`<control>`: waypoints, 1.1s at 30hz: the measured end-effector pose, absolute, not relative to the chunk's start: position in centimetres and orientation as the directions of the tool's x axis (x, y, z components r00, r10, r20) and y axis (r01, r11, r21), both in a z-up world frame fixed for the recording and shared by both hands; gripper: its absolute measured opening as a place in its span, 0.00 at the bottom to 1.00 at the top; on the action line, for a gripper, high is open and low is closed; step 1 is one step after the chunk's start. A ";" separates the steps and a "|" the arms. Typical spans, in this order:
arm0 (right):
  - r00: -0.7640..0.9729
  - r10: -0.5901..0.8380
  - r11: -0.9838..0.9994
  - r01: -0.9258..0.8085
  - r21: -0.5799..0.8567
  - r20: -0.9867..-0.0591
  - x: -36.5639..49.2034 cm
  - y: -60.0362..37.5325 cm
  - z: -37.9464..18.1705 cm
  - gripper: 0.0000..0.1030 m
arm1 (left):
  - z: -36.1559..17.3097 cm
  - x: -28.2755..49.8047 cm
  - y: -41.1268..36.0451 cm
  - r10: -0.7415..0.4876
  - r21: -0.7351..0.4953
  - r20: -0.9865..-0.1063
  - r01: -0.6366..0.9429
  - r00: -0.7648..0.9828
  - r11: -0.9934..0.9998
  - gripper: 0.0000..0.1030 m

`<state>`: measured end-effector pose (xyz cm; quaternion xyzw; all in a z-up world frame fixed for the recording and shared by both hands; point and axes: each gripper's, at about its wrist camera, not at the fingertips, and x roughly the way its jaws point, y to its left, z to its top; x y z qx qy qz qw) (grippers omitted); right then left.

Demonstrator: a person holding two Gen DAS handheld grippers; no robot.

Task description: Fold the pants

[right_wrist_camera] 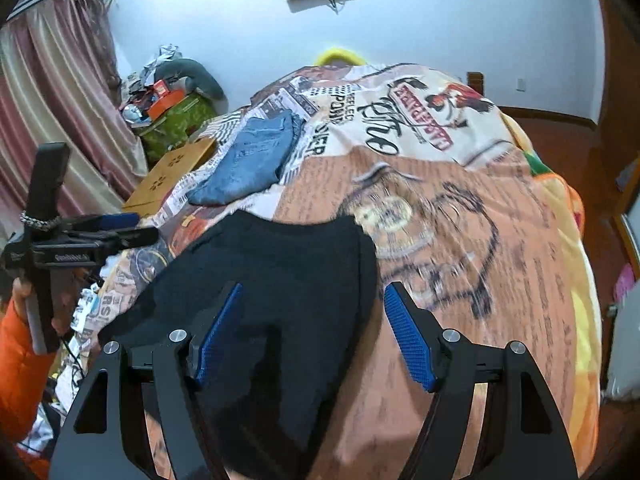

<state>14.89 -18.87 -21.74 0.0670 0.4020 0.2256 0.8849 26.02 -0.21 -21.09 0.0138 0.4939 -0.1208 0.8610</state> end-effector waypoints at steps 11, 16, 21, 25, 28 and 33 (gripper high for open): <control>0.415 0.482 0.865 -0.367 0.343 -0.772 21.4 -17.8 -26.6 0.30 | -26.4 30.0 -2.1 -0.281 -0.201 -0.894 0.248 0.349 0.948 0.71; 0.436 0.462 0.859 -0.438 0.267 -0.772 20.9 -16.9 -27.0 0.19 | -26.1 29.7 -2.4 -0.286 -0.195 -0.884 0.264 0.370 0.945 0.51; 0.508 0.449 0.856 -0.481 0.191 -0.735 20.3 -16.6 -24.7 0.13 | -24.8 29.1 -3.9 -0.211 -0.075 -0.878 0.312 0.429 0.947 0.41; 0.544 0.436 0.859 -0.489 0.151 -0.716 20.8 -16.4 -23.7 0.13 | -23.8 30.1 -3.6 -0.207 -0.062 -0.870 0.316 0.448 0.947 0.39; 0.516 0.425 0.866 -0.470 0.169 -0.743 22.2 -16.4 -25.2 0.13 | -24.3 31.2 -3.4 -0.188 -0.035 -0.863 0.316 0.468 0.948 0.36; 0.451 0.396 0.878 -0.440 0.186 -0.800 23.3 -16.1 -27.8 0.16 | -26.0 31.4 -3.5 -0.169 -0.019 -0.877 0.321 0.449 0.947 0.41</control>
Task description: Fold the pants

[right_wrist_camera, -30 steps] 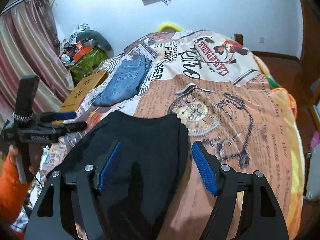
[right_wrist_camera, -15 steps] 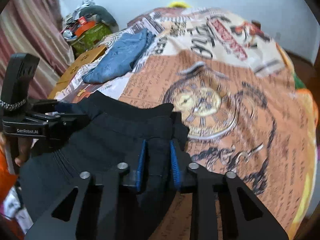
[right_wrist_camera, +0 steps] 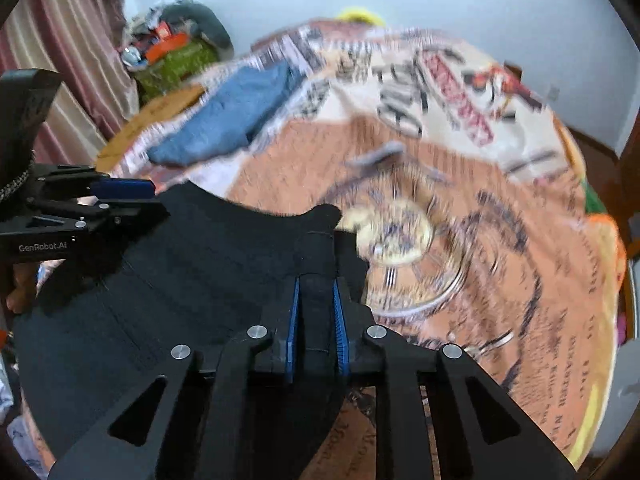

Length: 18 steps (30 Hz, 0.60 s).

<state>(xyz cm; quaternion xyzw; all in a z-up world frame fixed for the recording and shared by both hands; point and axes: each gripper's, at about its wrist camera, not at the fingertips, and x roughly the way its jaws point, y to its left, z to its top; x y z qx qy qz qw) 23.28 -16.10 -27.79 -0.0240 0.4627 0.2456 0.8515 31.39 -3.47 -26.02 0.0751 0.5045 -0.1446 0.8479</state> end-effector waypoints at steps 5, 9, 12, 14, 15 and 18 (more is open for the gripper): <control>0.441 0.405 0.888 -0.398 0.230 -0.801 23.1 -17.5 -25.4 0.20 | -23.8 30.8 -3.0 -0.159 -0.007 -0.878 0.320 0.451 0.947 0.41; 0.469 0.442 0.876 -0.408 0.256 -0.765 21.4 -18.1 -22.7 0.35 | -21.3 29.0 -2.2 -0.190 -0.028 -0.854 0.322 0.484 0.946 0.43; 0.472 0.484 0.853 -0.442 0.277 -0.737 19.7 -17.7 -21.3 0.44 | -20.7 27.3 -1.9 -0.202 -0.036 -0.851 0.330 0.484 0.943 0.51; 0.449 0.497 0.837 -0.474 0.273 -0.743 18.4 -16.8 -21.4 0.44 | -21.1 26.1 -1.9 -0.203 -0.039 -0.857 0.333 0.474 0.942 0.57; 0.435 0.499 0.831 -0.485 0.272 -0.749 17.9 -16.3 -21.6 0.44 | -21.5 25.4 -1.8 -0.200 -0.038 -0.863 0.334 0.465 0.942 0.59; 0.371 0.495 0.818 -0.505 0.277 -0.786 16.3 -14.9 -23.8 0.44 | -23.2 23.7 -1.3 -0.170 -0.029 -0.884 0.313 0.436 0.949 0.62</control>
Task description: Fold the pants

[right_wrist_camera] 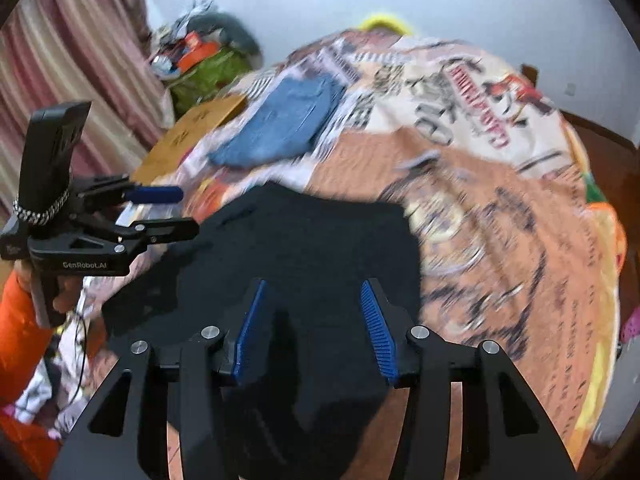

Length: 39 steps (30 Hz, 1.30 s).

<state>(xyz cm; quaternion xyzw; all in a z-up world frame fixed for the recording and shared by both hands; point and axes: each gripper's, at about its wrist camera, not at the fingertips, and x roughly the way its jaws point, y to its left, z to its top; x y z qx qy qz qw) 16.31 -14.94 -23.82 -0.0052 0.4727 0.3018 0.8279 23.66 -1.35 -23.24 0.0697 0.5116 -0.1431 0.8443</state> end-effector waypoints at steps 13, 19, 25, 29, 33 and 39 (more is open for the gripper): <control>0.414 0.464 0.854 -0.446 0.270 -0.783 12.4 -16.4 -25.5 0.44 | -24.3 18.5 0.9 -0.154 -0.041 -0.870 0.244 0.469 0.969 0.72; 0.434 0.459 0.863 -0.424 0.274 -0.775 10.7 -17.7 -25.3 0.44 | -24.7 16.9 2.8 -0.178 -0.087 -0.883 0.222 0.434 0.971 0.76; 0.414 0.486 0.863 -0.370 0.345 -0.770 9.8 -19.9 -25.6 0.52 | -24.6 16.2 4.0 -0.162 -0.097 -0.889 0.168 0.429 0.981 0.75; 0.424 0.479 0.868 -0.360 0.342 -0.769 9.5 -20.3 -25.1 0.53 | -23.4 17.3 5.0 -0.080 -0.031 -0.889 0.116 0.450 0.993 0.75; 0.444 0.452 0.878 -0.372 0.300 -0.774 10.0 -20.0 -24.2 0.53 | -21.7 19.4 6.1 -0.129 -0.107 -0.875 0.073 0.466 0.992 0.75; 0.473 0.460 0.881 -0.350 0.319 -0.752 12.2 -20.3 -23.3 0.63 | -21.6 22.4 4.0 -0.254 -0.223 -0.866 0.120 0.432 0.967 0.75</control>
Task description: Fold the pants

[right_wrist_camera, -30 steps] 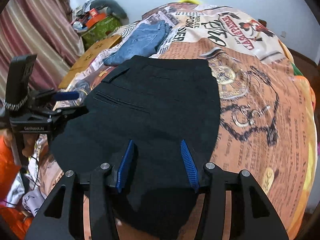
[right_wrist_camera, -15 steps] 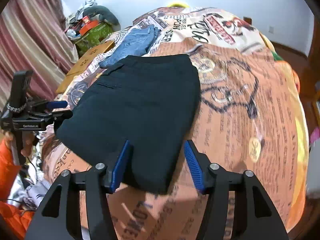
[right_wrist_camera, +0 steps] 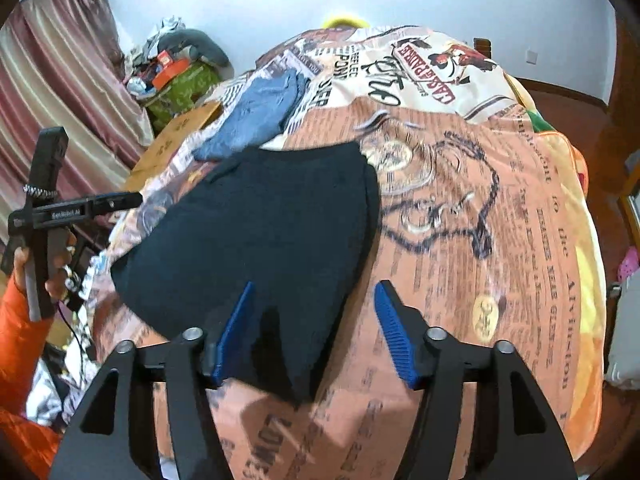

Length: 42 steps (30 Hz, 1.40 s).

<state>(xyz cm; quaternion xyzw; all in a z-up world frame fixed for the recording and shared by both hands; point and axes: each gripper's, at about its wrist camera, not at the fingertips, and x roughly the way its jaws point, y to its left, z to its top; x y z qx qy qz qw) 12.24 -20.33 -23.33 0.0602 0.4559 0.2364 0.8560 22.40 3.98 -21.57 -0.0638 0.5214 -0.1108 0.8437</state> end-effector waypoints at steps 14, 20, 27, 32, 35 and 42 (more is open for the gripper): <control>0.328 0.568 0.823 -0.249 0.511 -0.755 17.6 -21.0 -29.2 0.64 | -27.8 27.6 2.6 -0.441 -0.432 -0.871 0.091 0.217 0.897 0.77; 0.309 0.604 0.796 -0.265 0.544 -0.734 19.0 -20.1 -29.4 0.67 | -28.1 29.0 1.8 -0.462 -0.447 -0.864 0.117 0.201 0.887 0.79; 0.288 0.637 0.770 -0.275 0.576 -0.715 20.5 -19.3 -29.5 0.55 | -28.0 30.6 -0.6 -0.462 -0.426 -0.866 0.201 0.192 0.882 0.72; 0.298 0.622 0.781 -0.305 0.546 -0.724 21.1 -18.8 -28.9 0.35 | -27.5 30.9 -0.4 -0.450 -0.413 -0.868 0.199 0.209 0.889 0.59; 0.317 0.606 0.792 -0.321 0.519 -0.729 21.4 -18.6 -28.2 0.26 | -26.8 30.7 -0.9 -0.411 -0.362 -0.880 0.223 0.240 0.905 0.50; 0.371 0.588 0.803 -0.376 0.463 -0.719 21.3 -18.0 -25.9 0.17 | -24.4 30.0 -1.4 -0.400 -0.323 -0.864 0.272 0.305 0.906 0.37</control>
